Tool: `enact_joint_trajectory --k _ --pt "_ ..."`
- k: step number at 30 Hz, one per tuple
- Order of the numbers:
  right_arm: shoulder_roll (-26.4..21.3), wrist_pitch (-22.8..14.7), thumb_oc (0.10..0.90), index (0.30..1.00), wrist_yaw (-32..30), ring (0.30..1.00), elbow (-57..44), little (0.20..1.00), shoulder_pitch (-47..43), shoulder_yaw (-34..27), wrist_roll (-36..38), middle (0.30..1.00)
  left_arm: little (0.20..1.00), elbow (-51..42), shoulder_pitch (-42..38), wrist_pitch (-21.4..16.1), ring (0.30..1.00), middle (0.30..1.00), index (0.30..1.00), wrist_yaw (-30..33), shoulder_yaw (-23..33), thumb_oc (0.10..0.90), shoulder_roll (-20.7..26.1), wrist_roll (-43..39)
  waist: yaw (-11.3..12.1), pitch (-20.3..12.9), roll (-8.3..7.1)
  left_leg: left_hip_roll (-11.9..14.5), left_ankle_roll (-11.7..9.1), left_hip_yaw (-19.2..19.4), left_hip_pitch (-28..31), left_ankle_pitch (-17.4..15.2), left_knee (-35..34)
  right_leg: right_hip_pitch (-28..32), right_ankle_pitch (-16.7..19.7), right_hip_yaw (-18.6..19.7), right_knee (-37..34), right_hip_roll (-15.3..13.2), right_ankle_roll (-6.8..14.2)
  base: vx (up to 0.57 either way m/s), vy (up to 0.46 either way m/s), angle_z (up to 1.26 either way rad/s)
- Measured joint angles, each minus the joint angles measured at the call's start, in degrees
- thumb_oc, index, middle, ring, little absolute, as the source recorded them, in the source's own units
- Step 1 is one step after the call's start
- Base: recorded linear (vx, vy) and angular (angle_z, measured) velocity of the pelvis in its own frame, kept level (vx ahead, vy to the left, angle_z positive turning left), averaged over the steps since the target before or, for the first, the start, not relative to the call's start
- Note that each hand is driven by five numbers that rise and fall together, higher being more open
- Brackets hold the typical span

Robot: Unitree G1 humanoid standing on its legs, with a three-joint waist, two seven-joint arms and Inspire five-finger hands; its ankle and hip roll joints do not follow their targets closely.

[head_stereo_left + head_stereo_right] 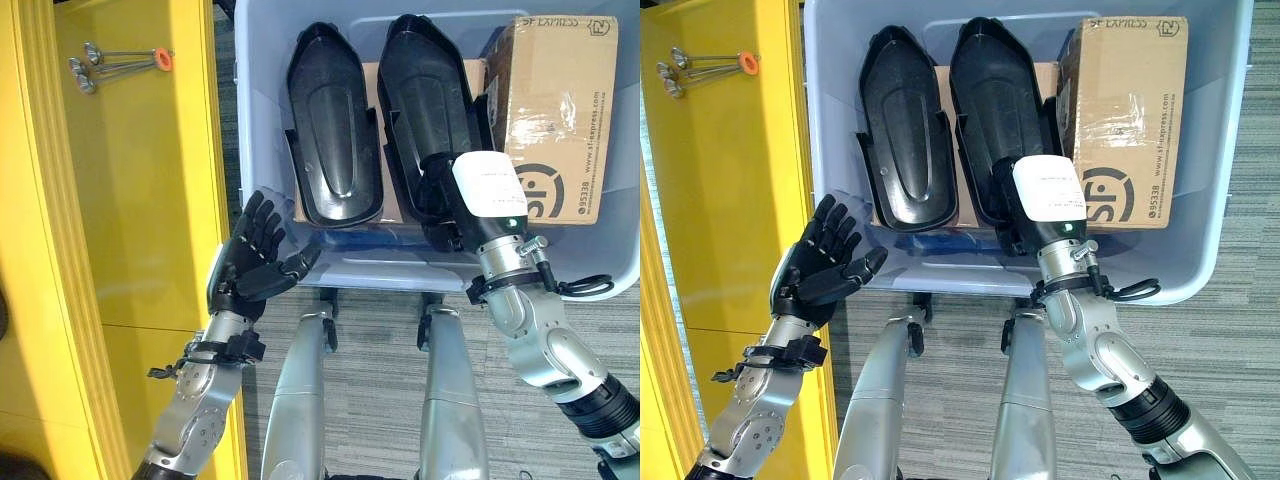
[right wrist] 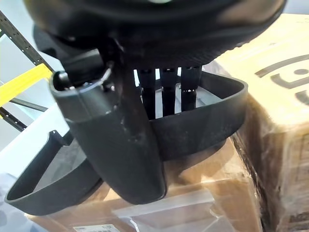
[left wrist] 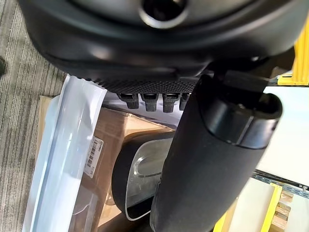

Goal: Move parts from the plastic box to the shelf.

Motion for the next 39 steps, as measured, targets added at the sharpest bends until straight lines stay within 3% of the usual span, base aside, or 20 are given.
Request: enact_joint_trajectory --k 16,20,33,35,39 --pt "-0.06 -0.37 0.400 0.300 0.01 0.300 -0.24 0.300 -0.91 -0.09 0.01 0.300 1.000 -0.09 -0.20 0.22 1.000 1.000 1.000 0.06 0.06 0.900 0.00 -0.01 -0.01 -0.05 0.09 0.06 0.44 0.37 0.29 0.37 -0.93 0.70 1.30 0.21 -2.19 0.12 0.39 0.00 0.000 -0.01" --pt "0.38 -1.70 0.400 0.300 0.46 0.300 0.37 0.300 -1.44 0.06 0.26 0.300 1.000 0.89 -1.07 0.98 1.000 1.000 1.000 0.05 -0.30 0.900 -0.01 0.00 0.03 -0.30 0.52 0.28 0.34 0.64 2.02 2.30 -4.33 3.21 4.28 -0.02 -7.61 0.40 0.95 -0.05 -0.019 -0.08" --pt "4.24 -6.69 0.400 0.300 -1.64 0.300 6.99 0.300 1.42 0.77 15.86 0.300 1.000 4.53 -1.15 3.63 1.000 1.000 1.000 0.59 -0.16 0.900 -0.16 -2.09 -0.22 -0.29 0.30 0.45 0.67 1.23 23.68 3.99 -15.52 26.52 8.63 -1.35 -22.25 0.38 2.31 0.02 -0.043 -0.03" --pt "5.12 -8.06 0.400 0.300 -2.69 0.300 7.00 0.300 4.15 0.56 19.57 0.300 1.000 6.36 -1.21 4.50 1.000 1.000 1.000 0.76 0.64 0.900 -0.16 -2.07 -0.35 -0.15 -0.86 0.56 0.52 2.51 31.97 5.36 -20.83 34.04 9.96 -1.30 -26.85 0.47 2.37 0.12 -0.061 -0.15" --pt "6.92 -11.24 0.400 0.300 -3.77 0.300 6.75 0.300 9.61 -0.23 23.12 0.300 1.000 6.53 1.29 5.31 1.000 1.000 1.000 -0.24 2.48 0.900 -0.22 -1.97 -1.32 -1.71 -3.91 1.09 -0.01 3.97 40.97 7.21 -29.01 41.45 12.04 -1.04 -34.09 1.11 2.18 0.14 -0.037 -0.18"
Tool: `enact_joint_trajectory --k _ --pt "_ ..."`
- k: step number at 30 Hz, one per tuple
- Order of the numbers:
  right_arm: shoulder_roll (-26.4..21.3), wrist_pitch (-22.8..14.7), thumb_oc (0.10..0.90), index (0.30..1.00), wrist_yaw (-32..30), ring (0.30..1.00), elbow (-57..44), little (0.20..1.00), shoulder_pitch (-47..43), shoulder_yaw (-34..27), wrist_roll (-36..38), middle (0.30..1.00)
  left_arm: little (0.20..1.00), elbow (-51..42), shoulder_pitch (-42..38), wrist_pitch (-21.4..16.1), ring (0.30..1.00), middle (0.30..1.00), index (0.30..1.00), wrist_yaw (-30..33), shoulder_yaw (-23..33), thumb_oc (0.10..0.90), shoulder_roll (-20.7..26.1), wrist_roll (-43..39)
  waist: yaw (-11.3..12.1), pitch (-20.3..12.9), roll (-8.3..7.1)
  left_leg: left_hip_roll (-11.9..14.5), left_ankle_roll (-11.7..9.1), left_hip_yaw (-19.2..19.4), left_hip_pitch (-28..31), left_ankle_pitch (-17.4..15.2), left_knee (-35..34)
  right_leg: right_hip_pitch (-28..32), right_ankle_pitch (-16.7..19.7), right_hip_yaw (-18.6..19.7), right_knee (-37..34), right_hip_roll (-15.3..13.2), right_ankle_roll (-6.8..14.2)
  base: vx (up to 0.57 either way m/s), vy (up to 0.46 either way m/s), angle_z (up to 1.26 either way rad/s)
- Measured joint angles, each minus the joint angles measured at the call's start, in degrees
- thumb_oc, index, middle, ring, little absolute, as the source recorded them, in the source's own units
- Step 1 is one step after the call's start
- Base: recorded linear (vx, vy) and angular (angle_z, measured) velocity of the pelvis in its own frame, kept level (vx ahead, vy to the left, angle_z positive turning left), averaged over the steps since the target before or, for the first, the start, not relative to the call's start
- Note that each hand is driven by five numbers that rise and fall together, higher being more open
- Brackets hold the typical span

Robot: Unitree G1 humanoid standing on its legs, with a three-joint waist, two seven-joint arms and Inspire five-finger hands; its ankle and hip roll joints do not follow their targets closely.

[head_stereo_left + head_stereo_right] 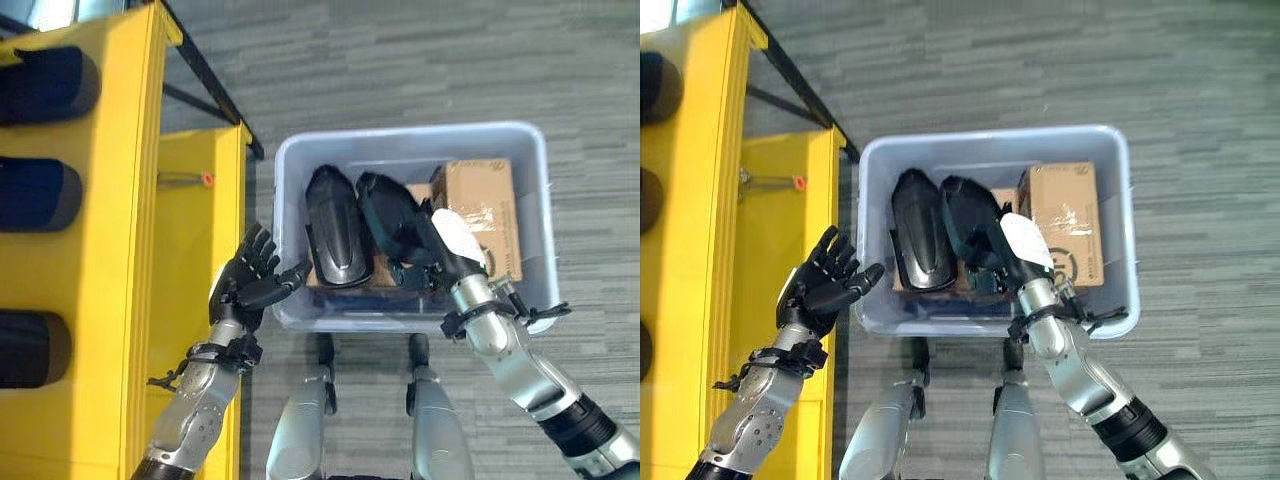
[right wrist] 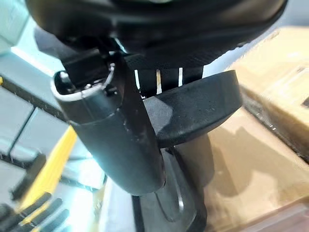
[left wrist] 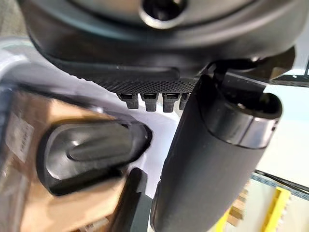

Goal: Move parts from the plastic box to the shelf.

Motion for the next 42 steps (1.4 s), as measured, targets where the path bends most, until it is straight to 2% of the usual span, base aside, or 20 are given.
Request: enact_joint_trajectory --k 3,5,6,10,13,15,20,23,27,36,38,39,42 --pt "0.90 -2.88 0.400 0.300 -1.05 0.300 -0.77 0.300 4.98 -2.18 4.33 0.300 1.000 -0.04 0.65 1.03 1.000 1.000 1.000 -0.18 0.35 0.900 -0.05 0.31 -0.54 -1.69 -2.28 0.69 -0.55 1.21 4.42 1.60 -4.04 3.50 1.20 0.60 -3.13 0.70 -0.08 0.14 -0.080 -0.20" --pt "1.49 -4.13 0.400 0.300 -1.45 0.300 -1.85 0.300 8.97 -3.67 6.47 0.300 1.000 -0.10 0.90 1.90 1.000 1.000 1.000 -0.18 0.41 0.900 -0.52 0.34 -0.77 -3.36 -3.19 1.00 -0.75 1.89 6.65 1.78 -5.77 5.32 1.30 0.97 -4.39 1.11 -0.19 0.17 -0.067 -0.19" --pt "1.67 -4.10 0.400 0.300 -1.56 0.300 -2.25 0.300 10.40 -3.78 7.34 0.300 1.000 -0.10 1.46 2.15 1.000 1.000 1.000 -0.17 0.65 0.900 -1.70 0.42 -1.80 -5.36 -3.78 1.19 -0.87 2.21 8.46 1.91 -7.24 7.18 1.57 1.01 -6.00 1.34 -0.26 0.16 -0.068 -0.13" --pt "1.76 -4.03 0.400 0.300 -2.09 0.300 -2.30 0.300 10.32 -4.02 7.34 0.300 1.000 -0.13 0.91 2.60 1.000 1.000 1.000 -0.16 -0.59 0.900 -4.05 2.65 -3.63 -10.06 -4.00 1.58 -0.65 3.14 11.16 1.59 -8.10 10.55 2.38 1.50 -9.30 1.70 -0.16 0.10 -0.047 -0.11" --pt "1.74 -4.03 0.400 0.300 -2.15 0.300 -2.35 0.300 8.97 -4.08 8.13 0.300 1.000 0.04 -1.60 3.55 1.000 1.000 1.000 0.03 -0.74 0.900 -4.16 2.71 -4.49 -10.71 -3.98 2.17 -0.69 3.09 13.49 1.51 -8.12 13.16 2.58 1.49 -10.20 2.28 -0.30 0.07 -0.009 -0.04" --pt "1.77 -4.03 0.400 0.300 -2.15 0.300 -2.41 0.300 8.54 -4.09 9.70 0.300 1.000 0.04 -2.04 3.56 1.000 1.000 1.000 0.30 -1.09 0.900 -4.34 2.74 -5.01 -11.64 -3.27 2.51 -1.04 3.11 14.32 0.90 -8.14 14.25 2.64 1.49 -10.77 2.54 -0.43 0.04 0.002 -0.04" --pt "1.93 -4.06 0.400 0.300 -2.15 0.300 -2.41 0.300 9.17 -4.08 12.03 0.300 1.000 0.05 -1.93 4.57 1.000 1.000 1.000 0.46 -2.19 0.900 -4.55 3.29 -5.22 -13.06 -2.57 2.61 -1.21 3.58 15.78 0.72 -8.16 15.49 2.86 1.87 -11.49 2.61 -0.71 0.01 -0.002 -0.04" --pt "3.45 -4.08 0.400 0.300 -2.29 0.300 -2.41 0.300 9.41 -4.07 12.36 0.300 1.000 0.05 -1.47 4.69 1.000 1.000 1.000 1.49 -2.46 0.900 -4.57 3.32 -5.24 -13.46 -1.92 2.62 -0.97 3.54 16.28 0.58 -8.16 16.27 3.04 1.86 -11.53 2.60 -0.74 0.03 0.005 0.00" --pt "4.84 -4.31 0.400 0.300 -2.47 0.300 -2.46 0.300 9.73 -3.83 12.40 0.300 1.000 -0.07 2.11 4.83 1.000 1.000 1.000 1.59 -2.14 0.900 -4.64 3.31 -4.75 -14.47 -0.35 2.71 -1.24 3.26 17.07 0.76 -8.18 17.07 3.01 1.51 -11.70 2.48 -0.65 0.01 -0.019 0.05" --pt "3.90 -4.71 0.400 0.300 -2.67 0.300 -2.47 0.300 9.76 -3.55 11.86 0.300 1.000 0.07 4.08 5.63 1.000 1.000 1.000 1.38 -2.34 0.900 -4.63 3.29 -3.96 -14.86 0.82 2.69 -0.70 1.42 15.77 0.80 -8.14 16.35 2.33 -0.24 -10.42 2.55 -0.80 -0.04 -0.043 0.10" --pt "3.10 -4.72 0.400 0.300 -2.70 0.300 -2.47 0.300 9.76 -3.54 11.67 0.300 1.000 0.07 4.18 6.04 1.000 1.000 1.000 0.98 -2.49 0.900 -4.63 3.20 -3.63 -14.84 1.33 2.66 -0.68 0.46 15.74 0.92 -8.13 16.18 1.44 -1.02 -9.23 2.57 -0.86 -0.11 -0.058 0.26" --pt "2.20 -4.99 0.400 0.300 -2.70 0.300 -2.47 0.300 9.71 -3.56 11.06 0.300 1.000 0.07 4.56 6.04 1.000 1.000 1.000 0.99 -2.48 0.900 -4.63 3.17 -3.18 -14.82 2.09 2.70 -0.61 -0.51 15.27 1.21 -8.11 15.17 0.06 -1.85 -6.98 2.59 -0.85 -0.15 -0.072 0.32" --pt "1.25 -5.88 0.400 0.300 -2.42 0.300 -2.44 0.300 8.91 -3.63 10.61 0.300 1.000 0.36 4.77 6.04 1.000 1.000 1.000 1.14 -2.38 0.900 -4.64 3.13 -2.06 -14.41 3.04 2.77 -0.55 -1.65 12.75 1.45 -6.53 10.22 -3.39 -2.49 0.69 2.47 -1.08 -0.09 -0.056 0.20"
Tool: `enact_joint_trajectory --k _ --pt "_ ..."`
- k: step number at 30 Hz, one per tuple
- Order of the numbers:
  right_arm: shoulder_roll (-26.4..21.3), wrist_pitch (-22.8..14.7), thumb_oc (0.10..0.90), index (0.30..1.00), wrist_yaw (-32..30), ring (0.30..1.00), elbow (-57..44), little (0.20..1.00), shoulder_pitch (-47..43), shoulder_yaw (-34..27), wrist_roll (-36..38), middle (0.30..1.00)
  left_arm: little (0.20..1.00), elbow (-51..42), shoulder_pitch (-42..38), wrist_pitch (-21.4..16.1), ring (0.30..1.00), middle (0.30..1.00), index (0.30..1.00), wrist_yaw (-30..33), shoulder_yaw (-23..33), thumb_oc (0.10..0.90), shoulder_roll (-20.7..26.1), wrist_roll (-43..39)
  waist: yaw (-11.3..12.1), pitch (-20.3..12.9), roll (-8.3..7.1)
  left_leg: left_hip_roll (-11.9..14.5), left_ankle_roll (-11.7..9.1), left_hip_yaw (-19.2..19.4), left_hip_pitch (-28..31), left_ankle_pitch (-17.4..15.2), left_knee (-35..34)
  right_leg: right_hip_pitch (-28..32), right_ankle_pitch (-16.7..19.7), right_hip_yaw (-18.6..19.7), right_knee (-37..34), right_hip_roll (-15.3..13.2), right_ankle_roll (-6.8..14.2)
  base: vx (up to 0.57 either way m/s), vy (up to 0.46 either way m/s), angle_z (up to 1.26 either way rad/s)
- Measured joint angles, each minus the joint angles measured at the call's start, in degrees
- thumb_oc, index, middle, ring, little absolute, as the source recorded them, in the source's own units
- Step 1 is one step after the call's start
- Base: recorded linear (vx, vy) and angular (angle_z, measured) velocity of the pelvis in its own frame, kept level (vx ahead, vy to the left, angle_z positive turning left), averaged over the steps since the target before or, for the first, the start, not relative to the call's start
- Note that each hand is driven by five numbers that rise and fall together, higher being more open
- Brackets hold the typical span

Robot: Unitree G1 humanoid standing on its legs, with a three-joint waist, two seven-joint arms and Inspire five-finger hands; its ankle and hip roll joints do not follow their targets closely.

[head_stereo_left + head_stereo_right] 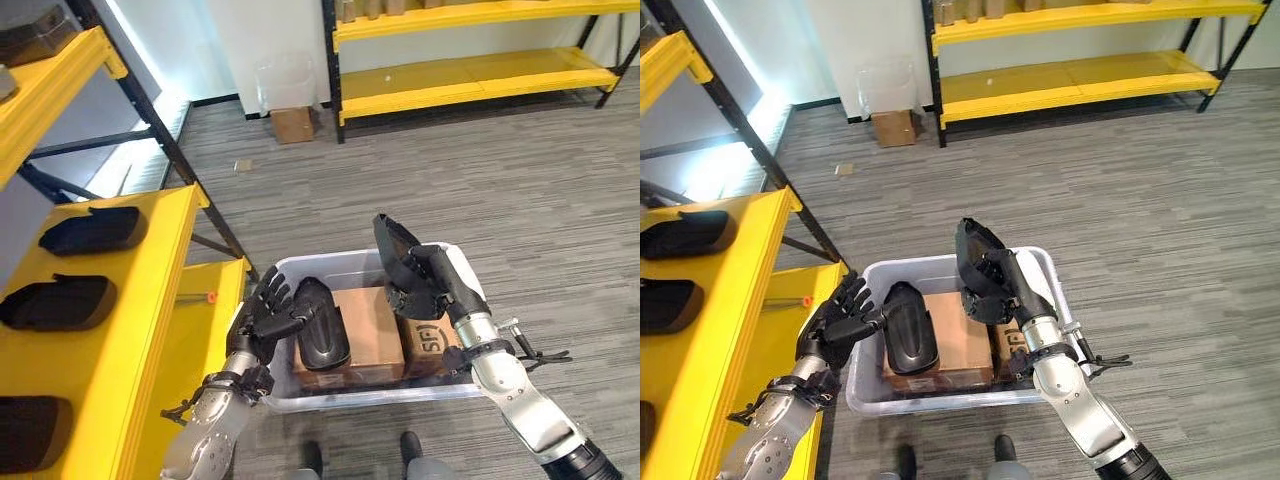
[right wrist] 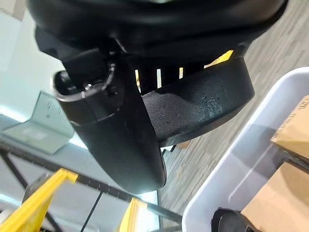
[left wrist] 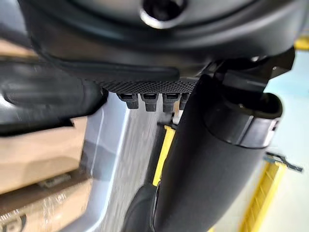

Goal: Move parts from the plastic box to the shelf.

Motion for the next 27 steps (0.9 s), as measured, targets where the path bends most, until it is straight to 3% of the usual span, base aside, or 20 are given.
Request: enact_joint_trajectory --k 4,5,6,7,8,9,10,11,12,13,14,15,16,19,23,27 --pt "0.05 -0.81 0.400 0.300 2.42 0.300 0.00 0.300 -0.17 0.07 -0.35 0.300 1.000 2.01 1.76 -0.46 1.000 1.000 1.000 -0.58 0.76 0.900 0.02 -0.36 1.86 0.90 -0.26 0.15 0.25 -1.57 -1.22 0.26 1.24 -4.47 -6.83 -2.23 11.97 -0.67 -1.31 -0.11 0.004 0.56" --pt "-0.13 -1.03 0.400 0.300 2.76 0.300 -0.08 0.300 0.71 -0.97 -1.61 0.300 1.000 5.44 0.10 -0.49 1.000 1.000 1.000 -3.18 -0.32 0.900 -0.42 -0.43 -0.27 2.05 -1.16 -1.20 7.15 2.06 -2.88 6.21 -1.09 -3.67 -7.07 -7.85 12.63 -4.04 -2.43 -0.17 0.057 1.84" --pt "-0.64 -1.00 0.400 0.300 3.06 0.300 -0.11 0.300 0.41 -1.05 -1.96 0.300 1.000 5.46 0.07 -0.51 1.000 1.000 1.000 -4.11 -0.64 0.900 -0.37 -0.43 -1.38 2.51 -1.41 0.45 11.79 10.29 -3.17 4.28 -0.96 -3.05 -7.01 -11.14 11.57 -4.41 -2.93 -0.23 0.281 1.97" --pt "-0.72 -1.04 0.400 0.300 3.55 0.300 -0.27 0.300 0.41 -1.33 -2.22 0.300 1.000 5.52 0.67 -0.60 1.000 1.000 1.000 -5.19 -0.79 0.900 -0.15 -0.44 -0.14 2.78 -1.79 3.93 7.09 16.30 -0.05 3.16 1.46 -3.44 -7.35 -12.18 11.66 -4.13 -4.45 -0.21 0.302 0.98" --pt "-1.05 -1.55 0.400 0.300 3.73 0.300 -0.25 0.300 0.52 -1.89 -2.15 0.300 1.000 6.67 -0.25 -1.30 1.000 1.000 1.000 -5.23 -1.90 0.900 0.31 -0.45 -0.21 3.57 -3.27 5.21 4.81 16.55 1.20 0.65 3.28 -3.14 -6.50 -14.10 11.51 -5.63 -5.13 -0.26 0.360 0.88" --pt "-1.07 -1.53 0.400 0.300 3.70 0.300 -0.35 0.300 0.60 -2.81 -2.14 0.300 1.000 7.77 -1.92 -1.30 1.000 1.000 1.000 -5.25 -2.76 0.900 0.75 -0.45 -1.64 4.00 -4.40 6.99 1.40 19.31 1.38 -1.05 7.76 -2.30 -6.02 -16.10 10.83 -7.71 -4.58 -0.13 0.124 1.04" --pt "-1.31 -1.56 0.400 0.300 3.62 0.300 -0.54 0.300 0.46 -3.51 -2.12 0.300 1.000 8.38 -3.54 -1.39 1.000 1.000 1.000 -5.41 -3.23 0.900 0.61 -0.44 -3.05 4.37 -6.55 7.89 -0.64 20.42 2.07 -1.61 11.25 -2.08 -6.03 -17.50 10.39 -10.30 -4.53 -0.14 0.164 1.27" --pt "-2.14 -1.75 0.400 0.300 3.39 0.300 -0.73 0.300 0.40 -4.85 -2.07 0.300 1.000 8.87 -5.59 -1.69 1.000 1.000 1.000 -6.42 -4.22 0.900 -0.15 -0.43 -3.68 4.55 -7.60 9.37 -1.80 20.21 3.66 -0.94 14.25 -1.92 -4.54 -17.95 9.30 -11.74 -3.38 -0.16 0.279 0.91" --pt "-2.77 -1.90 0.400 0.300 3.20 0.300 -0.77 0.300 0.06 -5.38 -2.07 0.300 1.000 8.34 -5.85 -1.86 1.000 1.000 1.000 -6.87 -4.40 0.900 -0.89 -0.42 -4.13 4.50 -6.94 9.26 -1.84 19.24 5.26 2.95 13.89 -2.07 -3.69 -17.98 8.74 -12.14 -2.64 -0.15 0.362 0.53" --pt "-2.44 -2.30 0.400 0.300 3.14 0.300 -0.63 0.300 -0.09 -6.69 -1.87 0.300 1.000 8.12 -6.26 -1.96 1.000 1.000 1.000 -7.58 -4.30 0.900 -1.92 -0.15 -4.30 4.47 -5.30 8.54 -3.69 17.86 6.48 2.60 13.04 -2.31 -1.82 -18.25 8.39 -12.31 -0.99 -0.19 0.543 0.36" --pt "0.16 -2.46 0.400 0.300 0.94 0.300 -0.46 0.300 0.03 -9.20 -0.95 0.300 1.000 7.94 -7.71 -2.22 1.000 1.000 1.000 -7.73 -4.00 0.900 -2.02 1.60 -4.73 4.30 -4.22 5.12 -3.03 16.92 7.70 -3.85 8.53 -3.72 -0.20 -18.17 9.12 -14.08 0.88 -0.14 0.569 0.48" --pt "1.37 -2.46 0.400 0.300 -0.40 0.300 -0.48 0.300 0.01 -9.04 -0.89 0.300 1.000 7.89 -8.56 -2.31 1.000 1.000 1.000 -7.58 -3.66 0.900 -1.20 3.66 -4.12 4.26 -4.23 2.84 -4.87 16.89 8.16 -5.65 6.20 -3.41 3.24 -17.97 6.60 -15.64 -0.10 -0.15 0.620 0.68" --pt "2.42 -2.59 0.400 0.300 -0.10 0.300 -0.43 0.300 -0.01 -7.99 -0.84 0.300 1.000 7.90 -8.25 -2.33 1.000 1.000 1.000 -7.56 -2.92 0.900 0.29 4.04 -2.65 4.22 -4.25 1.31 -4.11 16.32 8.03 -6.11 5.02 -2.78 5.70 -16.91 5.53 -15.97 -1.67 -0.06 0.407 0.61" --pt "4.75 -2.49 0.400 0.300 -0.13 0.300 -0.48 0.300 -0.83 -6.09 -0.47 0.300 1.000 4.83 -5.02 -2.39 1.000 1.000 1.000 -7.52 0.55 0.900 3.08 3.89 0.38 3.32 -4.89 0.10 -3.69 14.87 7.56 -6.41 2.33 -0.16 7.66 -16.53 -0.32 -16.16 -0.13 -0.02 0.154 0.44" --pt "5.88 -2.48 0.400 0.300 0.97 0.300 -0.64 0.300 -1.72 -4.14 -0.46 0.300 1.000 2.36 0.76 -2.45 1.000 1.000 1.000 -7.23 3.74 0.900 3.47 3.81 3.60 2.86 -5.26 0.63 -4.32 13.36 7.25 -5.14 1.86 4.14 10.03 -18.41 -6.83 -15.16 4.05 -0.06 0.025 0.20" --pt "5.94 -2.34 0.400 0.300 0.88 0.300 -0.65 0.300 -1.72 -4.04 -0.51 0.300 1.000 1.15 1.66 -2.65 1.000 1.000 1.000 -6.91 3.66 0.900 2.44 3.89 3.63 2.16 -5.89 2.45 -5.05 12.54 6.88 -3.23 0.42 5.13 10.89 -20.27 -9.12 -12.99 4.74 -0.08 0.014 0.10"
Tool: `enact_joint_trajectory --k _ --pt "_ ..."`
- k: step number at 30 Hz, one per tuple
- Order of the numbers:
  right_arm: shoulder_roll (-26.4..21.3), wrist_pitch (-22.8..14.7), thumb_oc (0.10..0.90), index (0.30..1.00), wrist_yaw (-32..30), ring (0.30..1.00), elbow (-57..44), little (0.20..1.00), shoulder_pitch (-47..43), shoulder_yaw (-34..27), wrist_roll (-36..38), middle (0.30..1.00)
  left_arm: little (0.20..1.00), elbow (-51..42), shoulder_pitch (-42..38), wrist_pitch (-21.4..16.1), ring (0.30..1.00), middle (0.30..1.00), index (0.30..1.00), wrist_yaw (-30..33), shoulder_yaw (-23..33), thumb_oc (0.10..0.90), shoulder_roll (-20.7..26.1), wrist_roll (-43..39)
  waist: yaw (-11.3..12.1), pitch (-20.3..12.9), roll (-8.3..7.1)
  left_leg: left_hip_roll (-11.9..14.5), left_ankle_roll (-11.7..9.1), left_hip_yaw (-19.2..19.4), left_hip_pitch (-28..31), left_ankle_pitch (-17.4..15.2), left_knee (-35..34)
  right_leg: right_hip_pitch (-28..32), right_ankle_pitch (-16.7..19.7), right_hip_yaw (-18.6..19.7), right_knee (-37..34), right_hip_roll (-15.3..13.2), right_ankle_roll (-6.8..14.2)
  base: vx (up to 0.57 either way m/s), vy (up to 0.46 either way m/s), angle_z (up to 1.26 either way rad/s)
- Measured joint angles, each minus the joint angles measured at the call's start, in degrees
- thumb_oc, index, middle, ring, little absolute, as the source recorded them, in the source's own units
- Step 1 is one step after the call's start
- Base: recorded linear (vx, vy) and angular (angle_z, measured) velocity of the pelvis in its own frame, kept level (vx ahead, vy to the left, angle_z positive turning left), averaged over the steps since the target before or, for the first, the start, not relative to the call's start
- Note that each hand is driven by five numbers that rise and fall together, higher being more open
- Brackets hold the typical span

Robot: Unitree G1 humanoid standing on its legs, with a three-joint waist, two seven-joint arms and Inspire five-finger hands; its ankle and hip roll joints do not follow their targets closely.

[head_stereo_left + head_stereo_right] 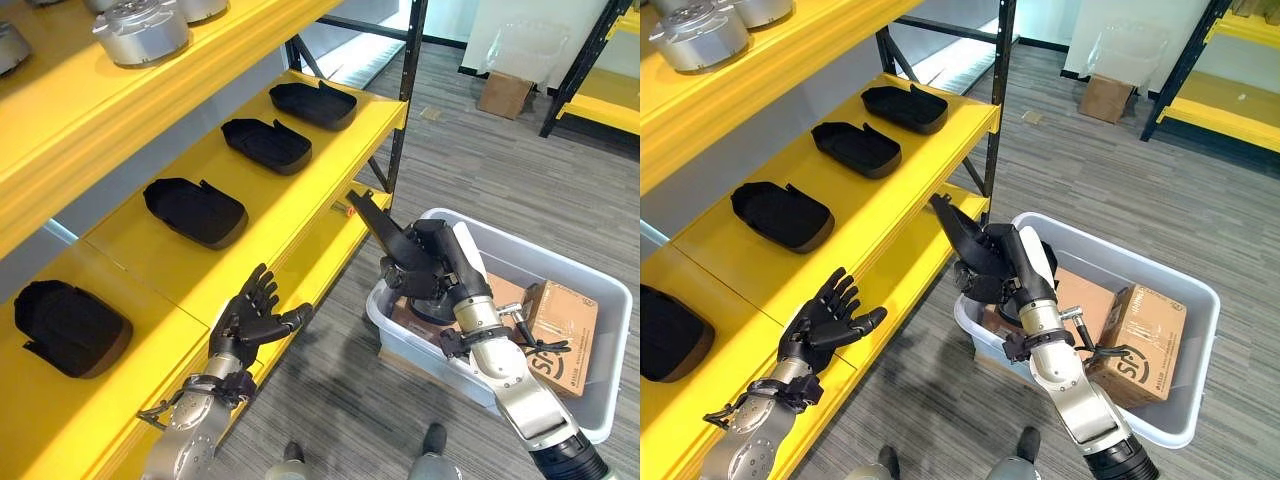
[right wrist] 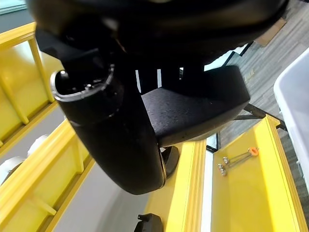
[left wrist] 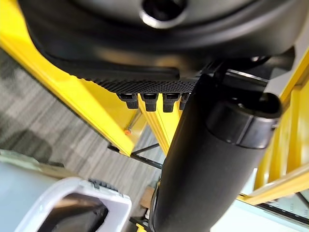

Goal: Move parts from the plastic box to the shelf.

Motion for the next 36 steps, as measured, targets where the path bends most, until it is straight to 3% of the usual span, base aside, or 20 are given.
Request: enact_joint_trajectory --k 6,12,17,22,28,29,30,31,32,33,34,35,36 --pt "-0.07 0.05 0.400 0.300 -2.16 0.300 0.04 0.300 -0.07 0.74 -0.13 0.300 1.000 -0.03 0.10 -0.47 1.000 1.000 1.000 2.12 1.28 0.900 -0.66 0.89 0.30 -1.48 -0.60 1.66 -0.52 -1.48 -0.69 1.81 -0.96 1.77 1.61 -2.09 -3.11 2.02 -0.76 -0.05 0.079 0.10" --pt "0.07 0.02 0.400 0.300 -1.97 0.300 0.03 0.300 -0.68 4.16 -0.15 0.300 1.000 -0.05 0.03 -1.57 1.000 1.000 1.000 3.79 3.40 0.900 -2.13 2.40 3.78 -2.34 -0.71 1.49 -0.41 -3.39 -2.16 2.27 -0.90 1.96 1.61 -4.04 -3.12 1.67 -0.85 -0.05 0.088 0.17" --pt "1.66 0.06 0.400 0.300 -1.72 0.300 -0.03 0.300 -2.29 5.79 -0.18 0.300 1.000 -0.16 0.49 -1.64 1.000 1.000 1.000 4.88 5.26 0.900 -2.04 2.45 8.42 -2.45 -1.34 0.33 -0.70 -5.88 -4.06 2.85 -0.60 2.33 1.82 -6.07 -3.10 0.44 -0.56 -0.05 0.122 0.25" --pt "3.92 0.06 0.400 0.300 -1.73 0.300 -0.12 0.300 -3.07 6.21 -0.52 0.300 1.000 -0.29 0.38 -1.65 1.000 1.000 1.000 6.12 6.19 0.900 -1.33 2.46 10.84 -2.36 -4.22 -1.69 0.23 -8.01 -5.74 2.35 0.64 3.23 1.48 -7.58 -3.11 -1.52 -0.51 -0.02 0.174 0.25" --pt "4.76 0.07 0.400 0.300 -2.53 0.300 -0.12 0.300 -3.13 6.17 -0.59 0.300 1.000 -0.25 -1.43 -1.64 1.000 1.000 1.000 5.81 6.03 0.900 -0.95 2.46 10.76 -1.74 -6.54 -3.31 1.86 -10.76 -11.81 -1.58 9.43 3.47 1.04 -8.33 -3.06 -3.10 -1.17 0.01 0.169 0.27" --pt "4.60 0.06 0.400 0.300 -3.26 0.300 -0.11 0.300 -3.10 6.02 -0.66 0.300 1.000 0.07 -2.70 -1.62 1.000 1.000 1.000 5.25 5.70 0.900 -0.96 2.45 10.12 -1.73 -6.57 -3.63 3.23 -11.09 -14.68 -3.25 13.68 3.64 -0.42 -7.80 -2.63 -3.10 -0.25 0.07 0.168 1.11" --pt "4.24 0.08 0.400 0.300 -4.59 0.300 -0.11 0.300 -2.53 5.59 -0.69 0.300 1.000 0.98 -4.85 -1.29 1.000 1.000 1.000 4.05 4.58 0.900 -1.06 2.45 7.15 -1.63 -6.06 -4.42 6.12 -10.62 -18.98 -4.59 19.50 4.64 -3.49 -4.93 -1.26 -2.46 1.26 0.04 0.111 1.74" --pt "3.13 0.27 0.400 0.300 -5.71 0.300 -0.05 0.300 -1.83 5.28 -0.70 0.300 1.000 0.58 -5.88 -1.27 1.000 1.000 1.000 3.06 3.29 0.900 -1.06 2.45 5.61 -1.61 -5.76 -5.32 7.05 -12.00 -19.16 -5.47 19.66 4.98 -5.76 -1.47 -0.39 -1.63 -1.30 0.09 0.144 1.56" --pt "2.74 0.29 0.400 0.300 -5.72 0.300 -0.04 0.300 -2.18 5.08 -0.70 0.300 1.000 0.02 -5.96 -1.26 1.000 1.000 1.000 2.02 3.21 0.900 -1.17 2.46 6.18 -1.53 -5.76 -5.70 7.56 -11.91 -19.65 -5.73 20.04 4.01 -7.24 1.23 1.09 -1.58 -4.32 0.10 0.163 1.54" --pt "1.91 -0.18 0.400 0.300 -6.68 0.300 -0.17 0.300 -1.54 4.06 -0.73 0.300 1.000 1.91 -8.08 -1.17 1.000 1.000 1.000 1.36 1.51 0.900 -1.25 2.46 4.03 -1.32 -4.03 -7.71 7.79 -16.38 -21.64 -6.11 22.17 3.43 -7.20 8.72 7.45 -1.61 -5.74 0.10 0.143 1.35" --pt "1.48 -0.05 0.400 0.300 -7.20 0.300 -0.12 0.300 -0.40 3.62 -0.71 0.300 1.000 3.07 -9.16 -1.01 1.000 1.000 1.000 0.83 0.09 0.900 -1.05 2.46 2.52 -1.27 -3.32 -8.67 8.29 -19.20 -20.34 -5.73 19.73 0.53 -9.99 15.07 14.04 -1.23 -2.77 0.06 0.156 1.56" --pt "1.70 -0.14 0.400 0.300 -7.30 0.300 -0.33 0.300 0.67 3.66 -0.71 0.300 1.000 3.00 -8.87 -1.02 1.000 1.000 1.000 0.50 -0.20 0.900 -0.10 2.45 2.24 -1.25 -3.13 -8.36 8.93 -20.70 -18.33 -4.12 16.05 -2.21 -14.88 21.44 19.10 2.96 2.10 0.03 0.108 0.95" --pt "1.65 -0.19 0.400 0.300 -7.19 0.300 -0.69 0.300 1.17 4.11 -0.69 0.300 1.000 2.82 -8.27 -1.01 1.000 1.000 1.000 0.48 -0.21 0.900 1.28 2.46 2.24 -1.30 -3.17 -7.58 9.28 -20.92 -15.81 -1.13 11.36 -4.38 -17.04 22.82 21.07 7.31 2.03 0.05 0.129 0.46"
